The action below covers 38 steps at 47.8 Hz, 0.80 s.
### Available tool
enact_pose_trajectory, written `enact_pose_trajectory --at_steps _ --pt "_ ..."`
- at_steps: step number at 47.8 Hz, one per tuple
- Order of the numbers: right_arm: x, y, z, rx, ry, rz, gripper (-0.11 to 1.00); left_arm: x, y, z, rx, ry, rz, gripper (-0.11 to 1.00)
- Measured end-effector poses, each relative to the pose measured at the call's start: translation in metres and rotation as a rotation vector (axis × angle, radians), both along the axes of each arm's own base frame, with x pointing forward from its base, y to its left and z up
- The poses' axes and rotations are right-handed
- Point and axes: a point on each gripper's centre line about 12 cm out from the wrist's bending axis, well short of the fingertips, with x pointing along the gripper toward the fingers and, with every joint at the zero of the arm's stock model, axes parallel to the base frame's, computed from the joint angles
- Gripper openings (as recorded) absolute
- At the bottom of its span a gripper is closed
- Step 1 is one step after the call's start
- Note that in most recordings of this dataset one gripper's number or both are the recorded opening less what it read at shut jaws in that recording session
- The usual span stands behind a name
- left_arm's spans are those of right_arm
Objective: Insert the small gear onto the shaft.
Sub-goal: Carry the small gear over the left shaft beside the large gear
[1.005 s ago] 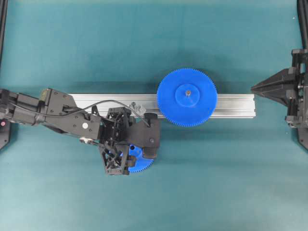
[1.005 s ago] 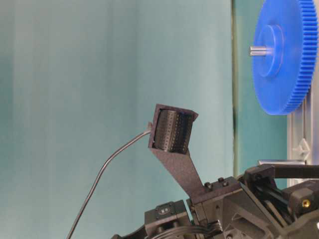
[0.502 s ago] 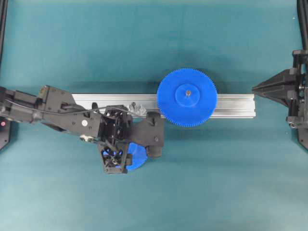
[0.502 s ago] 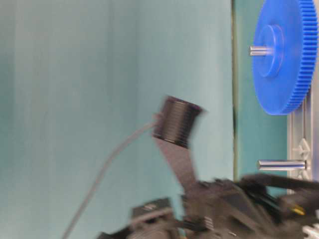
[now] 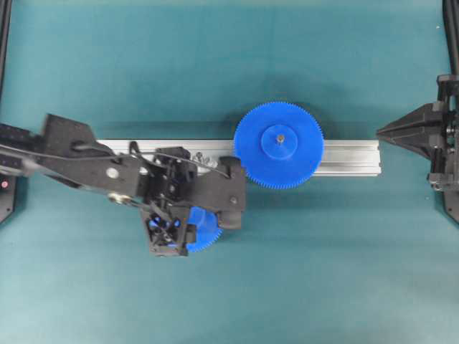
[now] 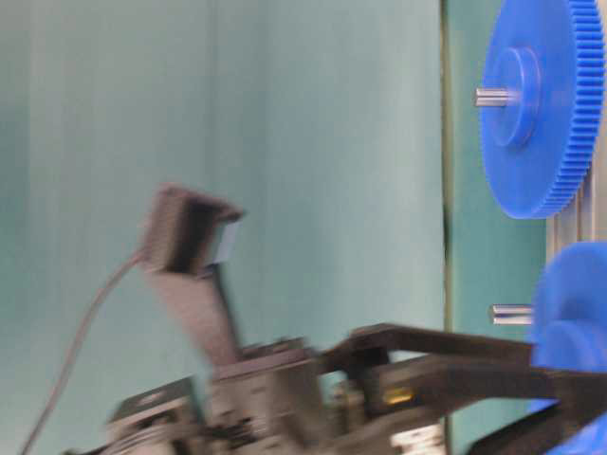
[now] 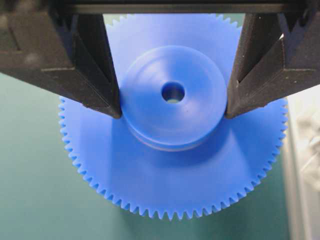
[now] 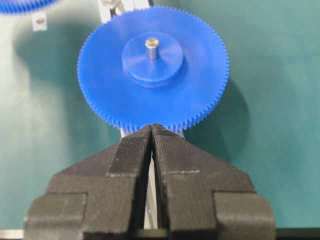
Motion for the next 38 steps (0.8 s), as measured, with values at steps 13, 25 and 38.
enact_pose_trajectory --at_steps 13,25,38 --pt "-0.002 0.0 0.0 -0.003 -0.009 -0.001 0.11 -0.008 0.015 0.039 -0.007 -0.082 0.033 0.71" --pt "-0.003 0.0 0.002 -0.005 -0.019 -0.004 0.11 -0.009 0.039 0.059 0.036 -0.138 0.019 0.71" --pt "-0.003 -0.001 0.003 -0.006 -0.025 -0.007 0.11 -0.005 0.059 0.066 0.083 -0.158 -0.004 0.71"
